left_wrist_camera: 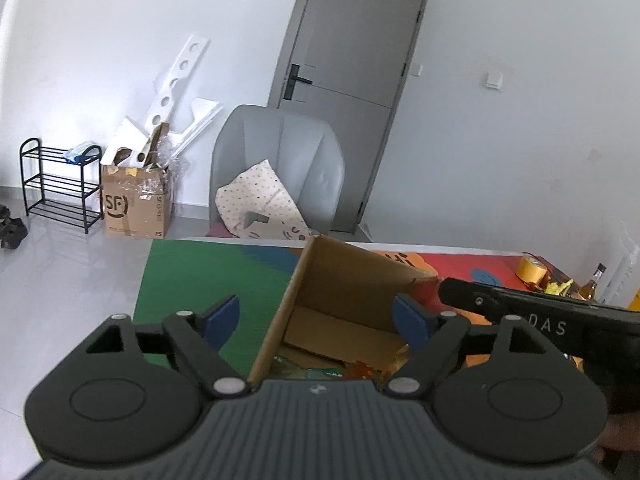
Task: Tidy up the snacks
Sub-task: 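Carry both packets over the cardboard box and open both grippers to drop them, then grasp the green chip bag with the left gripper while the right grasps the white cake packet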
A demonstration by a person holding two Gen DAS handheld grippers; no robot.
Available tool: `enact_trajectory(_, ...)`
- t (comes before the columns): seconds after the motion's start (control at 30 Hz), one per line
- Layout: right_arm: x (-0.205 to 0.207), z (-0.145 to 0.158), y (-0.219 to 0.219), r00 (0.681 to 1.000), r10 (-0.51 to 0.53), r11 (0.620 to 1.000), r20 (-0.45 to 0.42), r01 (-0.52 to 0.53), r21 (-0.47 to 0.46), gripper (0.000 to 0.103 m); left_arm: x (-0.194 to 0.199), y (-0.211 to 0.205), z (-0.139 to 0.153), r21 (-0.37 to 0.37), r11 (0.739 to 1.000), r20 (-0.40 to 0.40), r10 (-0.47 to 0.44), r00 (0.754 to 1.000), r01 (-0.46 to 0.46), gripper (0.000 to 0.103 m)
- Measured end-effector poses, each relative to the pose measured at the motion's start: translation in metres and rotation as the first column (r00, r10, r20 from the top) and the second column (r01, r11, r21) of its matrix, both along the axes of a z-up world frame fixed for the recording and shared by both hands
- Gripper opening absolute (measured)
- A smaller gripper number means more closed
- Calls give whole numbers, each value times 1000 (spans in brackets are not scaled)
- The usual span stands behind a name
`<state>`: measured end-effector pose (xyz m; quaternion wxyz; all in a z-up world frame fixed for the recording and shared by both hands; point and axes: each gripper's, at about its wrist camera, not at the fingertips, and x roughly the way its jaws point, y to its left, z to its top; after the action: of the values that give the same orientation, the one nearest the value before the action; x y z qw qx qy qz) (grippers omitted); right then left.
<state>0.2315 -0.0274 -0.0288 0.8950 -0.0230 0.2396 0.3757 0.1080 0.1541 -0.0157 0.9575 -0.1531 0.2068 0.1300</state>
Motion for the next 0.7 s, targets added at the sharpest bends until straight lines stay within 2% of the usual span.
enact_trajectory(0.07,1,-1,-2,999,-35,999,16,35,-14,62,0,-2,1,19,1000,5,16,1000,-16,89)
enact_trajectory(0.17,2,-2,-11,999,-50,999,-3,50,-8,64,0,-5,2,35,999,12,33,999,-33,94)
enact_trajectory(0.3,-2,-2,-26,996,-94,996,-5,94,3,90,2,-13,2,41,999,13,26,1000,-27,98)
enact_trajectory(0.4,-4,-2,-40,993,-122,993,-6,122,6,99,5,-22,3,50,999,13,9,1000,-10,102)
enact_trajectory(0.47,-4,-3,-50,989,-149,989,-12,149,9,103,7,-30,2,48,999,6,-11,1000,10,103)
enact_trajectory(0.7,-3,-9,-90,970,-240,970,-38,241,28,103,9,-55,4,33,999,-7,-40,999,40,103)
